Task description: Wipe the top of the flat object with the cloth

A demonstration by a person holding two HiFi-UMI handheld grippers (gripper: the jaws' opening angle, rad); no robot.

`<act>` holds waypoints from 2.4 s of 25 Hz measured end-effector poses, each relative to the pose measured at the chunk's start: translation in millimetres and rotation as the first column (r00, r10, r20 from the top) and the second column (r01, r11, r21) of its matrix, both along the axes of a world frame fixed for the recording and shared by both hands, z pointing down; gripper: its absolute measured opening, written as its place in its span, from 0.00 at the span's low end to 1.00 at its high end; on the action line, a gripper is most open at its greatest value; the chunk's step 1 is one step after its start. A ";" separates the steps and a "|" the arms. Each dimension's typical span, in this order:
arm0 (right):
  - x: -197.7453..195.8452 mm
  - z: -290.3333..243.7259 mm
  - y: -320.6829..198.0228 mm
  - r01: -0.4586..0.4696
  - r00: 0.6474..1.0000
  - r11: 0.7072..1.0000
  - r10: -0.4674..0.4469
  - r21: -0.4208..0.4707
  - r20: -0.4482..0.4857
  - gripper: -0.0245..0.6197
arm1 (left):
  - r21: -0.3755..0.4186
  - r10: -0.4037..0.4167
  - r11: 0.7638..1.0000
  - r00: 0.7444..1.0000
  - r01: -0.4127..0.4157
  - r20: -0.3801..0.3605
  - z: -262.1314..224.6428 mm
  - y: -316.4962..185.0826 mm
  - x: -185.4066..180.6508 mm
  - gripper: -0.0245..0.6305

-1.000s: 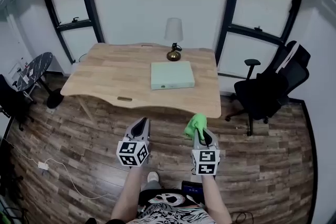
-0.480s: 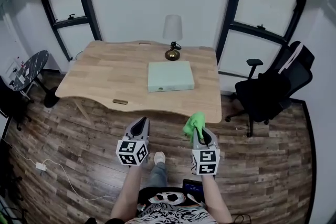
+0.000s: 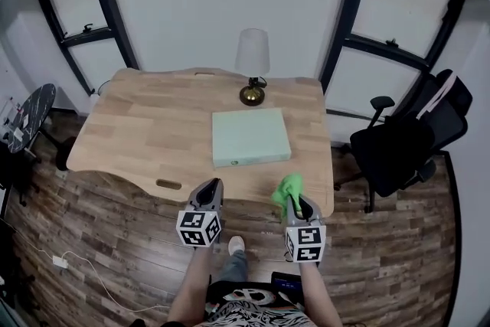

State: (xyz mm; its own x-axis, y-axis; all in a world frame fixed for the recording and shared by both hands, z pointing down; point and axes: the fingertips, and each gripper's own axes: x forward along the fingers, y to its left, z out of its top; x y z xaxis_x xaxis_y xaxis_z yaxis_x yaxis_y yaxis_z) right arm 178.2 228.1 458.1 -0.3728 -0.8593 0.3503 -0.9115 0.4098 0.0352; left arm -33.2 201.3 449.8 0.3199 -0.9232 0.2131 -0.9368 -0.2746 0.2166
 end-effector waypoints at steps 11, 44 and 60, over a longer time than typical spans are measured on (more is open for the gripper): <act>-49.5 11.6 -166.0 0.002 1.000 0.998 -0.001 -0.061 0.011 0.10 | -0.081 0.015 0.997 1.000 -0.015 -0.004 31.3 -162.7 -57.7 0.07; -65.6 61.1 -278.8 0.002 0.997 0.985 0.012 -0.171 0.078 0.10 | -0.189 0.010 0.982 0.997 -0.024 -0.074 102.2 -248.5 -92.2 0.07; -48.9 101.4 -339.6 -0.019 0.999 0.968 0.027 -0.251 0.030 0.10 | -0.283 -0.022 0.959 0.983 -0.032 -0.184 130.1 -275.8 -99.5 0.18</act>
